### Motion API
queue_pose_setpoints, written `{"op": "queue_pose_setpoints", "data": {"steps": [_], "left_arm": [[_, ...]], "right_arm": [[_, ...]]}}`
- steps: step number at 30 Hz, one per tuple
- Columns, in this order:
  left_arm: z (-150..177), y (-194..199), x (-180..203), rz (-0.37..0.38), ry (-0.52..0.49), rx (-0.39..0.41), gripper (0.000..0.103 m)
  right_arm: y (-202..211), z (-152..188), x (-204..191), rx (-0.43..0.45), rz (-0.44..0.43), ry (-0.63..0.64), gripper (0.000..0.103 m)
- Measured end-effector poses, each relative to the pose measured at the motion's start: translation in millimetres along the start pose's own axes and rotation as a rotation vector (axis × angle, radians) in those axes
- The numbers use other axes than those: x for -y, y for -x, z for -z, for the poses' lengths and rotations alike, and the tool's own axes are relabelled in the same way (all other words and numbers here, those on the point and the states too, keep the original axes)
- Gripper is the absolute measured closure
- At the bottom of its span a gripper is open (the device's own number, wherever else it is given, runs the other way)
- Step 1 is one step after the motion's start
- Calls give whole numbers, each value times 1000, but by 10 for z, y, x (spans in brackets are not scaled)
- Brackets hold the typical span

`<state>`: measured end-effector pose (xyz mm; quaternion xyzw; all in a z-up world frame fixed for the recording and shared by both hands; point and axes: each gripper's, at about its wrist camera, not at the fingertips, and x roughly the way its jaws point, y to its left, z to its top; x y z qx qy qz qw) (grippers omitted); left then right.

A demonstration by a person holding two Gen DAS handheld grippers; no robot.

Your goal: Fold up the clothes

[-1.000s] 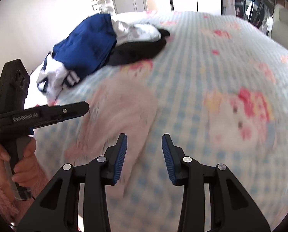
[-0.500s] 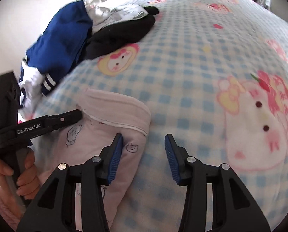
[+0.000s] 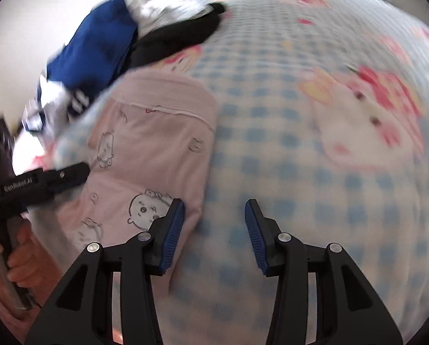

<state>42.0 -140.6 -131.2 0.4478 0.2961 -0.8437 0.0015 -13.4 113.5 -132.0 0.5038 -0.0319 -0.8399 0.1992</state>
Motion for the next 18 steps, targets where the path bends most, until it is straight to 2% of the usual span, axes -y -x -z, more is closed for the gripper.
{"op": "queue_pose_setpoints", "data": {"steps": [3, 4, 6, 7, 9, 10, 12, 14, 15, 16, 18], "left_arm": [[192, 47, 193, 130, -56, -33, 68], [246, 21, 231, 112, -70, -34, 68], [316, -112, 228, -17, -77, -60, 68], [335, -185, 152, -61, -40, -96, 67], [342, -164, -19, -16, 80, -125, 66], [335, -94, -28, -24, 95, -114, 66], [328, 54, 66, -111, 37, -62, 69], [312, 129, 134, -56, 5, -42, 68], [322, 109, 142, 10, 15, -53, 68], [334, 82, 157, 61, 22, -64, 68], [382, -37, 234, 25, 3, -84, 68]], "right_arm": [[196, 124, -57, 31, -55, 14, 59], [244, 169, -96, 37, -75, 30, 59], [201, 247, -196, 15, -88, 68, 59], [164, 279, -233, 2, -75, 87, 59], [86, 338, -266, -23, -18, 124, 58], [85, 353, -260, -25, -2, 132, 58], [132, 364, -215, -20, 56, 126, 57], [184, 378, -143, -11, 122, 115, 57], [206, 384, -107, -6, 146, 106, 57], [210, 391, -67, -6, 103, 80, 57], [245, 393, 34, -11, -36, -9, 57]]}}
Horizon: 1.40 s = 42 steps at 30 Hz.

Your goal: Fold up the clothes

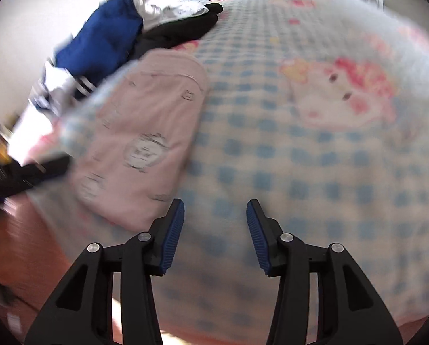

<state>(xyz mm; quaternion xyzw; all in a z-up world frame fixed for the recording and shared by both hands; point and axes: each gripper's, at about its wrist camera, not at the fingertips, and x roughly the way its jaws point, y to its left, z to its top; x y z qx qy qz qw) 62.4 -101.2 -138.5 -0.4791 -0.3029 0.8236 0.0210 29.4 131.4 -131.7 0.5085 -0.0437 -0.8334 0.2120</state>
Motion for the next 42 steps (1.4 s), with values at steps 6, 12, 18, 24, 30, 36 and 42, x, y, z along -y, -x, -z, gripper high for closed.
{"op": "queue_pose_setpoints", "data": {"steps": [6, 12, 18, 24, 30, 36, 42], "left_arm": [[10, -58, -60, -82, 49, 6, 66], [74, 16, -65, 53, 87, 30, 68], [141, 20, 7, 49, 46, 26, 67], [157, 34, -119, 41, 61, 5, 67], [134, 53, -404, 44, 165, -38, 60], [177, 36, -363, 164, 174, -91, 59], [213, -113, -293, 204, 182, -133, 57]], "right_arm": [[-63, 26, -228, -23, 35, 106, 57], [-64, 95, -246, -59, 31, 138, 56], [-80, 108, -438, -55, 7, 209, 55], [-49, 155, -603, -32, -17, 265, 55], [-91, 128, -314, -78, 7, 127, 53], [90, 21, -234, -14, -47, 106, 53], [11, -194, -284, -2, -119, 90, 50]]}}
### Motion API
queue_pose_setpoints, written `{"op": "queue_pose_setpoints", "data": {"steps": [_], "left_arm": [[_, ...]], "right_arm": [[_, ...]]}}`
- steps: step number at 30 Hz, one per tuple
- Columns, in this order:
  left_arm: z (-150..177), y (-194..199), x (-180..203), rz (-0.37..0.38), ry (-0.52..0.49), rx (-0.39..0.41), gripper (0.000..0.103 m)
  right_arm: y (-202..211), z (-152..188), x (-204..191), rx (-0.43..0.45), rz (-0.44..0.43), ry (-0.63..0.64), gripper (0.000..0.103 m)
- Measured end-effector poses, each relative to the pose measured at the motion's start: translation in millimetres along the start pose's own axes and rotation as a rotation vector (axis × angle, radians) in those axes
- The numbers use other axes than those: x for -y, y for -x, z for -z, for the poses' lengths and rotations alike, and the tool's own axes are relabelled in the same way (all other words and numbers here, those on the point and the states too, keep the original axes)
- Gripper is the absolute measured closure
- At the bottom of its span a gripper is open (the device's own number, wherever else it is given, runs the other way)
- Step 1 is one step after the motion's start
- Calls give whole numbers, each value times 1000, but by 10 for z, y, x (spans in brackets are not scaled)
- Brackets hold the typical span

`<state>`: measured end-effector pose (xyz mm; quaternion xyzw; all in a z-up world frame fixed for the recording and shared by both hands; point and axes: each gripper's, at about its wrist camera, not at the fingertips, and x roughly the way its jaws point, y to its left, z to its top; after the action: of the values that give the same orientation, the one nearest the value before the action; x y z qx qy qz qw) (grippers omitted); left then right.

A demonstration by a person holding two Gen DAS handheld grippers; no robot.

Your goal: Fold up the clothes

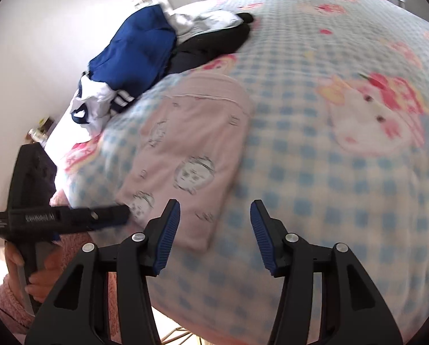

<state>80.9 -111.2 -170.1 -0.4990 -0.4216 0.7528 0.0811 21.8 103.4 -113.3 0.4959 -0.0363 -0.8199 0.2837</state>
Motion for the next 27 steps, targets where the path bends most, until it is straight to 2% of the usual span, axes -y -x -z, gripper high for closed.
{"op": "queue_pose_setpoints", "data": {"steps": [2, 3, 4, 5, 9, 12, 13, 15, 16, 17, 19, 21, 23, 27], "left_arm": [[-40, -40, 9, -19, 0, 22, 62], [-64, -49, 21, -42, -3, 36, 71], [-88, -34, 59, -88, -22, 53, 82], [-110, -13, 118, -126, -49, 62, 84], [-192, 248, 324, -190, -142, 142, 86], [-265, 441, 336, -216, -141, 190, 85], [-295, 492, 289, -237, -133, 198, 85], [-297, 574, 190, -268, -107, 201, 84], [-279, 599, 144, -272, -89, 196, 80], [-265, 582, 99, -234, -60, 179, 67], [-211, 521, -77, -126, 7, 119, 57], [-136, 430, -183, -51, 59, 69, 56], [-65, 333, -203, -80, 65, 43, 56], [-47, 205, -151, -30, 50, 46, 56]], "right_arm": [[-185, -78, -14, -46, -32, 10, 50], [-270, -111, -24, -66, -47, 15, 53], [-300, -98, -48, -68, -57, 24, 60], [-331, -85, -72, -69, -68, 32, 76], [-267, -20, -271, -45, -116, 89, 83], [-110, 29, -462, -32, -183, 106, 83], [-90, 45, -494, -37, -188, 103, 83], [-61, 80, -525, -49, -173, 95, 76], [-50, 99, -523, -56, -155, 91, 73], [-31, 116, -490, -57, -132, 91, 72], [19, 129, -389, -42, -87, 78, 69], [81, 91, -221, -14, -64, 39, 65], [112, -8, -10, 24, -68, -25, 60], [14, -351, 254, 70, -86, -97, 48]]}}
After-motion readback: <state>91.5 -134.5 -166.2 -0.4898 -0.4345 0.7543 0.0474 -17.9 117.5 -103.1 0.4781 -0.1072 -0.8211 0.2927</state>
